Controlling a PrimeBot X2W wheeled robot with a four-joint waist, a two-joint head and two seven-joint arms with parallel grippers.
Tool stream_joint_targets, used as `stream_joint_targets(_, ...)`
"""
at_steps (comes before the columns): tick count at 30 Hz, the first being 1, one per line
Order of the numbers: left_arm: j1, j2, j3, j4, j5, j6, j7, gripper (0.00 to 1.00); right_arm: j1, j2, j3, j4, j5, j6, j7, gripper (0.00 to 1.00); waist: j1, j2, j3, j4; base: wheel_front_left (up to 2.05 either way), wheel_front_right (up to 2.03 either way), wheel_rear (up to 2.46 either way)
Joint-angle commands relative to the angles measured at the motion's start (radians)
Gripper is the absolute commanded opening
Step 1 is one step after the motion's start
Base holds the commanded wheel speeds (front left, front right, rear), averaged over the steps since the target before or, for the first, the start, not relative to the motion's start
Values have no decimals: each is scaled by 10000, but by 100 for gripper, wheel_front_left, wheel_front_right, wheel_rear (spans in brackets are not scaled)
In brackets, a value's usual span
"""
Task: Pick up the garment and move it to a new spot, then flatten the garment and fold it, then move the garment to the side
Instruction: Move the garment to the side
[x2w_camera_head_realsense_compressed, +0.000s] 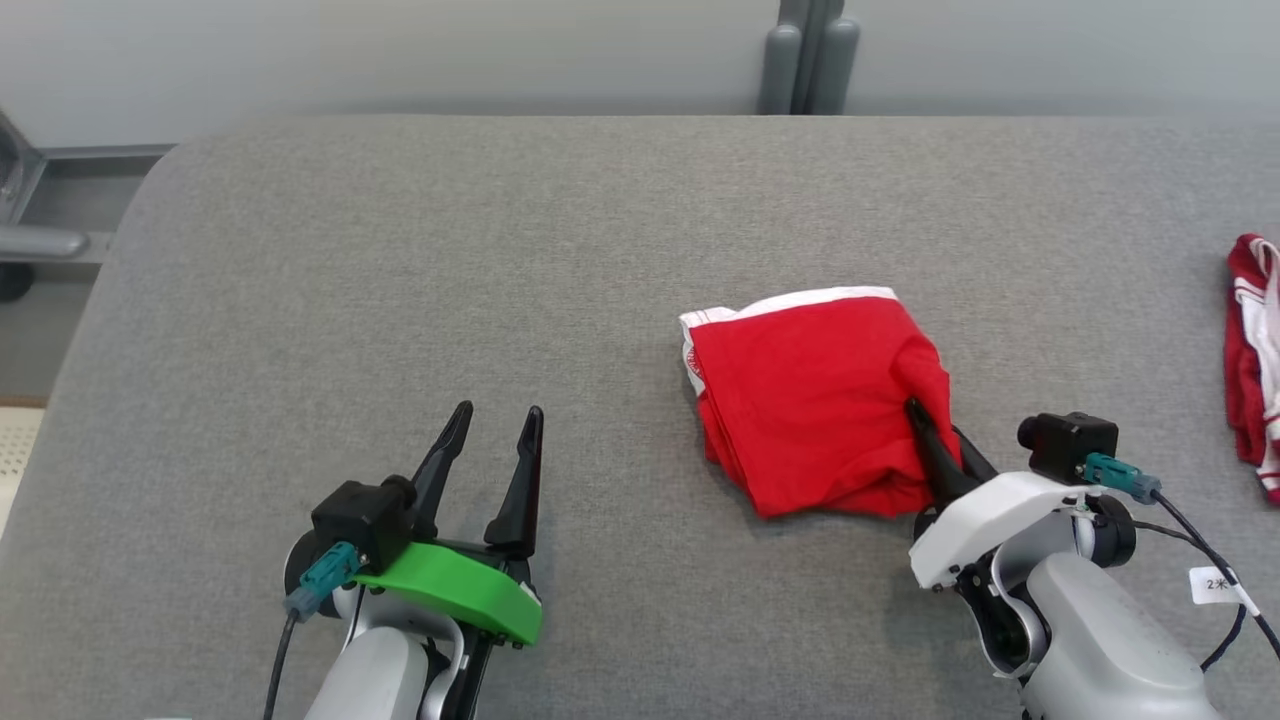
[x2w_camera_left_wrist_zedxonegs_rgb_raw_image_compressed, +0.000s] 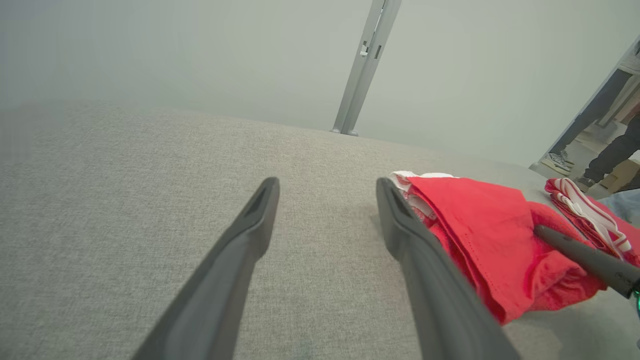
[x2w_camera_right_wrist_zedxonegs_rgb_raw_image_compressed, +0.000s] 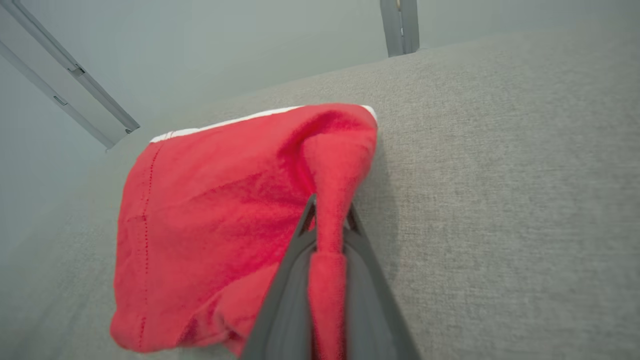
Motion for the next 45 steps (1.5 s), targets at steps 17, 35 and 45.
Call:
stream_joint_targets(17, -219, 38, 279, -86, 917, 19, 5, 100, 314, 447, -604, 102, -224, -1, -27, 0, 0, 0, -99, -4817, 0, 0, 0)
stream_joint_targets(35, -1024, 283, -356, -8, 1140, 19, 5, 100, 97, 623, -51, 34, -204, -1, -27, 0, 0, 0, 917, -6379, 0, 0, 0)
stream_joint_targets(45, -1237, 260, -422, -109, 1182, 19, 5, 100, -2721, -355, 902, -657, -188, -3, -27, 0, 0, 0, 1544, -5135, 0, 0, 0)
